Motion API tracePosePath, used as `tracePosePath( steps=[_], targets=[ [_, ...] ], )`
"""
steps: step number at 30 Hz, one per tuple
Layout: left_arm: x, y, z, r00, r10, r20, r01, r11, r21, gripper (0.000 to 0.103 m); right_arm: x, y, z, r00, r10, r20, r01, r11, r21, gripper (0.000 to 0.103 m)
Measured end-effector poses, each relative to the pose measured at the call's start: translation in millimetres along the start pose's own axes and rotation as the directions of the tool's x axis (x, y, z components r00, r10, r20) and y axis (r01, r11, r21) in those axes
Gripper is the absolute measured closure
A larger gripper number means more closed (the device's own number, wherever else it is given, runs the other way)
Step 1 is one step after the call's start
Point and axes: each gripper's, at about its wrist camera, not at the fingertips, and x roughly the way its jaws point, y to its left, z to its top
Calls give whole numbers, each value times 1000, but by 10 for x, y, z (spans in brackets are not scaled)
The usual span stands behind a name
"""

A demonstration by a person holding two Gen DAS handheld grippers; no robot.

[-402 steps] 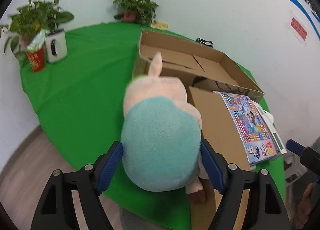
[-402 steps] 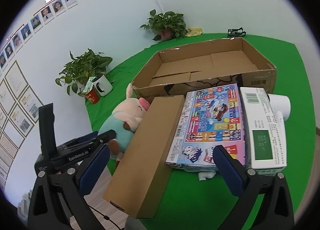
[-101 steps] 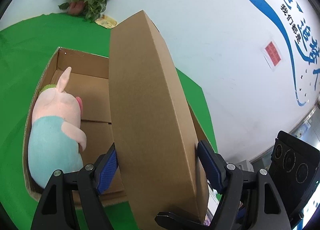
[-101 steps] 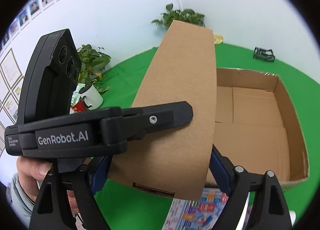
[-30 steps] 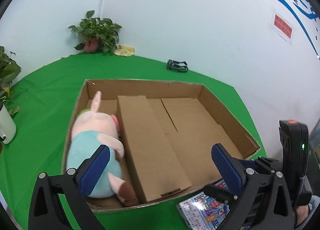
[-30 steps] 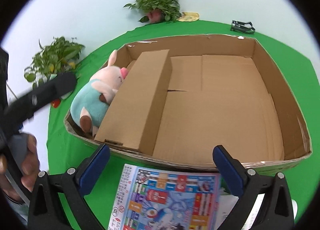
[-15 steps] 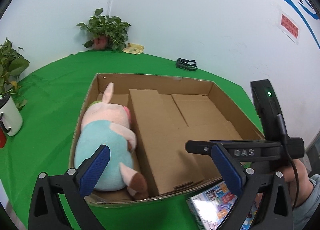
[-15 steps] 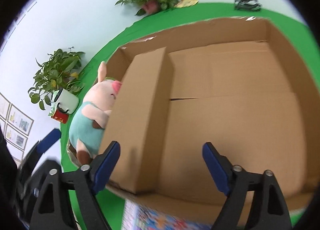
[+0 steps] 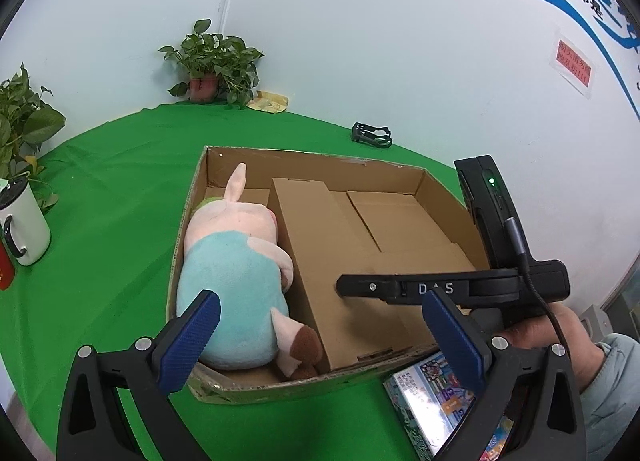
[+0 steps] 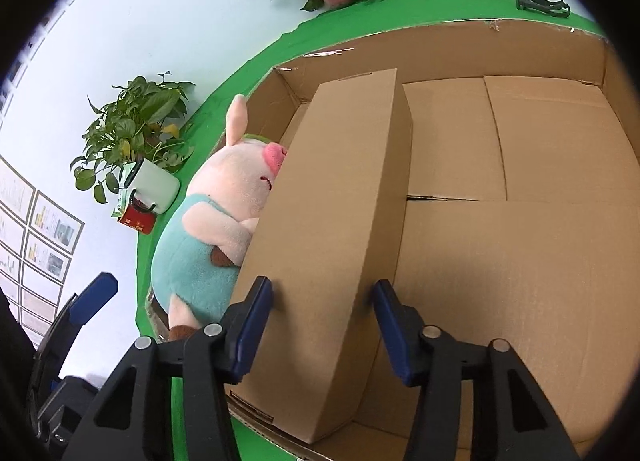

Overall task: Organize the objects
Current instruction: 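Move the left gripper to the colourful board-game box and grasp its edge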

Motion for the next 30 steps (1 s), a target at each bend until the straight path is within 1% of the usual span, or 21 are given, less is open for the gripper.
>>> tracePosePath(
  steps=[1,2,3,4,5,7,8,11,12,14,16,17,18,19,21,22,24,26,27,28,30],
  targets=[
    [-19,-16,-10,1000,-5,1,5,1000,-2,1,-45,-5,-11,1000,-7,20,7,1000,4,51],
    [-47,-39,-33,1000,-7,3,7,1000,2,1,-100,-9,-22,999,-21,36,21,1000,7,46],
    [-65,-64,-51,1000,-8,2,8,1000,8,1,-175,-12,-39,998,-41,52,40,999,12,35],
    [-81,-91,-70,1000,-8,2,8,1000,16,1,-280,-17,-64,995,-62,73,61,998,18,28],
    [-97,-119,-89,1000,-7,3,7,1000,22,1,-392,-15,-92,992,-83,98,82,996,21,18],
    [-116,-167,-111,1000,-7,6,7,1000,20,1,-681,38,-207,977,-144,159,148,989,-12,17],
    [-134,-190,-125,1000,-14,10,14,1000,17,1,-815,65,-278,966,-177,187,187,982,-34,15],
    [-212,-295,-193,999,-52,14,52,999,14,1,-1258,93,-609,926,-263,272,295,952,-80,9],
    [-240,-339,-230,998,-69,12,69,997,18,1,-1379,70,-718,921,-262,287,296,952,-81,9],
    [-287,-440,-330,994,-109,-1,109,993,34,1,-1630,-10,-1014,936,-202,289,238,966,-97,7],
    [-290,-504,-461,989,-146,-32,147,989,18,1,-1775,-67,-1271,944,-181,274,222,967,-126,6],
    [-267,-525,-550,981,-183,-61,183,983,-11,1,-1807,-74,-1384,948,-178,262,220,965,-142,6],
    [-225,-534,-649,969,-228,-95,224,973,-52,1,-1810,-78,-1491,956,-170,241,212,964,-160,6],
    [-196,-535,-719,961,-252,-115,244,967,-79,1,-1792,-79,-1589,965,-156,213,194,966,-171,6],
    [-94,-547,-909,938,-309,-158,288,947,-146,1,-1725,-67,-1741,981,-101,163,130,975,-181,6],
    [-56,-550,-999,928,-331,-170,303,938,-167,1,-1698,-50,-1807,986,-82,148,108,978,-180,6],
    [64,-558,-1178,904,-374,-205,326,916,-234,2,-1634,-13,-1908,991,-46,125,68,981,-182,6],
    [159,-563,-1272,880,-416,-230,348,893,-284,3,-1578,43,-1974,994,-15,112,36,980,-193,6],
    [208,-570,-1312,868,-434,-239,357,882,-308,5,-1556,62,-1994,994,-8,105,29,980,-199,6],
    [248,-572,-1331,862,-446,-242,363,875,-320,7,-1517,88,-2001,995,-11,97,30,979,-200,6],
    [292,-605,-1377,845,-481,-235,391,854,-343,14,-1437,95,-2009,997,-28,76,42,981,-192,6]
  ],
)
